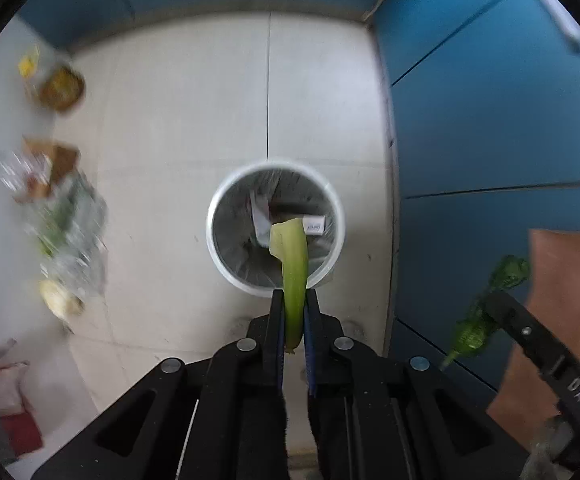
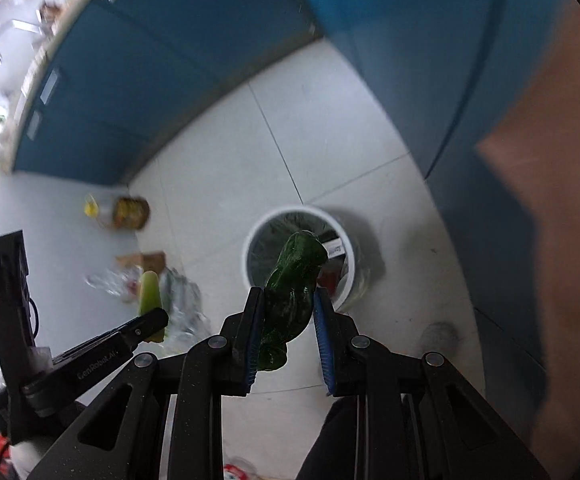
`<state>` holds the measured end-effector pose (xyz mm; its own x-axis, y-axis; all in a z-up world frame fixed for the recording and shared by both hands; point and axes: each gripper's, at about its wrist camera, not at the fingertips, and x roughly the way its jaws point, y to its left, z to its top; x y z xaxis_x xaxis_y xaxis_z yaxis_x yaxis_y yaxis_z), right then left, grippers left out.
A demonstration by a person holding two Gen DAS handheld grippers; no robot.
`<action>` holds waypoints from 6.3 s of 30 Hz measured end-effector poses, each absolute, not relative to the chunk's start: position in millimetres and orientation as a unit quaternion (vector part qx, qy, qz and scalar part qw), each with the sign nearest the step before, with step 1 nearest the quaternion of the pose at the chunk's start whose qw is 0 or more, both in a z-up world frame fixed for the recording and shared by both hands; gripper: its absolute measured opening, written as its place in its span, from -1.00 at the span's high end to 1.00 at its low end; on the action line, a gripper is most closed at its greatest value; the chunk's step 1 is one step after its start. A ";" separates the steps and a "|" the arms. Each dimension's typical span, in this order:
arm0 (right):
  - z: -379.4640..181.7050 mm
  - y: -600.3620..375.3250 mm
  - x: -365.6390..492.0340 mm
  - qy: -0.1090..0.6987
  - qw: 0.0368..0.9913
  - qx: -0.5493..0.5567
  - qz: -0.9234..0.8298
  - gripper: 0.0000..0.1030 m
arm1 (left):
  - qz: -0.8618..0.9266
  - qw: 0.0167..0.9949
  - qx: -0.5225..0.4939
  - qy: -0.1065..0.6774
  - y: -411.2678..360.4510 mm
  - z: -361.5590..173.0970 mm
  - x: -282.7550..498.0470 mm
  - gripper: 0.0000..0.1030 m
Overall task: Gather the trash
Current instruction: 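Carry pepper and celery to the wastebasket and open both tools to drop them, then move both open tools back toward the counter, then grasp the red packet with the left tool while the right tool grasps the clear plastic wrapper, then carry packet and wrapper to the wastebasket and open both tools over it, then move both open tools back toward the counter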
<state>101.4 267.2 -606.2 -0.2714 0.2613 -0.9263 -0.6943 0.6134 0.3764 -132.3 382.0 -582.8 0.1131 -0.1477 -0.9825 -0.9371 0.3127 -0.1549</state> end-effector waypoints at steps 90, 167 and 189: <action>-386.3 -216.5 554.9 0.597 0.757 0.267 -0.014 0.29 | 0.160 0.748 -0.101 0.637 51.1 -317.1 301.7 0.82; -849.0 332.5 57.0 0.606 0.644 -0.226 0.409 -0.31 | 0.468 0.568 -0.391 0.553 422.5 -760.6 -200.5 -0.87; -479.0 266.0 45.2 0.520 0.647 -0.293 0.474 -0.98 | 0.490 0.616 -0.346 0.510 339.9 -433.4 -198.4 -1.00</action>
